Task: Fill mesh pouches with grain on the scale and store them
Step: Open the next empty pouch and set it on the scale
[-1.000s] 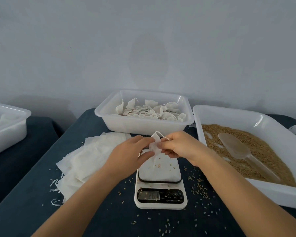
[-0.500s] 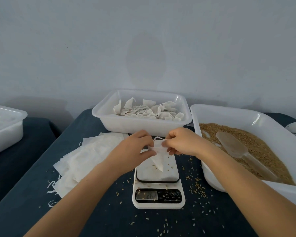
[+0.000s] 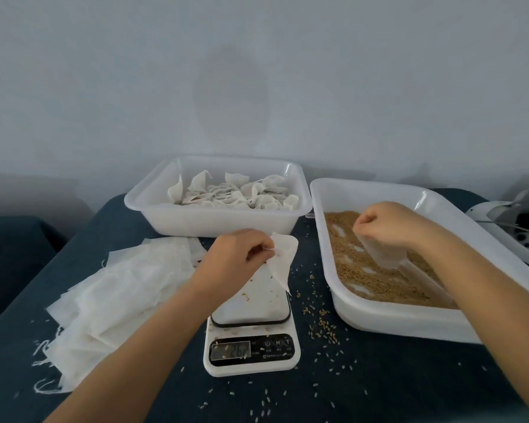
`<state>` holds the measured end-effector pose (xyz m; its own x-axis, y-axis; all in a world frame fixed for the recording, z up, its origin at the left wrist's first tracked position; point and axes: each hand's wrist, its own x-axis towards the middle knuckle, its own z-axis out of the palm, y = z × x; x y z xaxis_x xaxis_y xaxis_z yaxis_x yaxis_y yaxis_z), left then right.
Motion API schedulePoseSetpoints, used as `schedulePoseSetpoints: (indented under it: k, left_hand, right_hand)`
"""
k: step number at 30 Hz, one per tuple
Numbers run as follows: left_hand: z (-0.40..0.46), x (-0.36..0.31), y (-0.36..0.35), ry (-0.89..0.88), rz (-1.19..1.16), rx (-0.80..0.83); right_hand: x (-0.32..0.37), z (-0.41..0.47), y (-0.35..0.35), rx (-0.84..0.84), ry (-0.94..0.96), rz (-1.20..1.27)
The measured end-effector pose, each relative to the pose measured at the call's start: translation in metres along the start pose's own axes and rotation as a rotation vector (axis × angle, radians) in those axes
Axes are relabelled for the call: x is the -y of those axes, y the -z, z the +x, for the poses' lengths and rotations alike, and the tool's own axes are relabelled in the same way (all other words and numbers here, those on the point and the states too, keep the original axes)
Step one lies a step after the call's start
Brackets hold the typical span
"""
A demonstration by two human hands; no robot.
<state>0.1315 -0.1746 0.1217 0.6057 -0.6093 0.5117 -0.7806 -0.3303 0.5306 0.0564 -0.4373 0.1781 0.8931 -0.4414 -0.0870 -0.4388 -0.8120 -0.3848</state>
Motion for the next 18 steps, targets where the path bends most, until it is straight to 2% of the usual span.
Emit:
schedulePoseSetpoints:
  k: [3,6,11,15,18]
  left_hand:
    - [0.008,-0.01,-0.012,-0.049,-0.023,0.023]
    - [0.015,-0.017,-0.02,-0.078,-0.026,0.038]
    - [0.017,-0.018,-0.027,-0.103,-0.016,0.05]
    - [0.015,-0.012,-0.027,-0.081,-0.011,0.026]
    - [0.015,-0.009,-0.027,-0.063,-0.011,0.007]
  right_hand:
    - [-0.037,0.007,0.0,0.121,-0.193,-0.438]
    - [-0.065,0.009,-0.012,0.246,-0.291,-0.616]
    - [-0.078,0.01,-0.022,0.231,-0.31,-0.537]
    - [-0.072,0.018,-0.015,0.144,-0.267,-0.378]
    - [-0.063,0.027,-0.009,0.131,-0.275,-0.383]
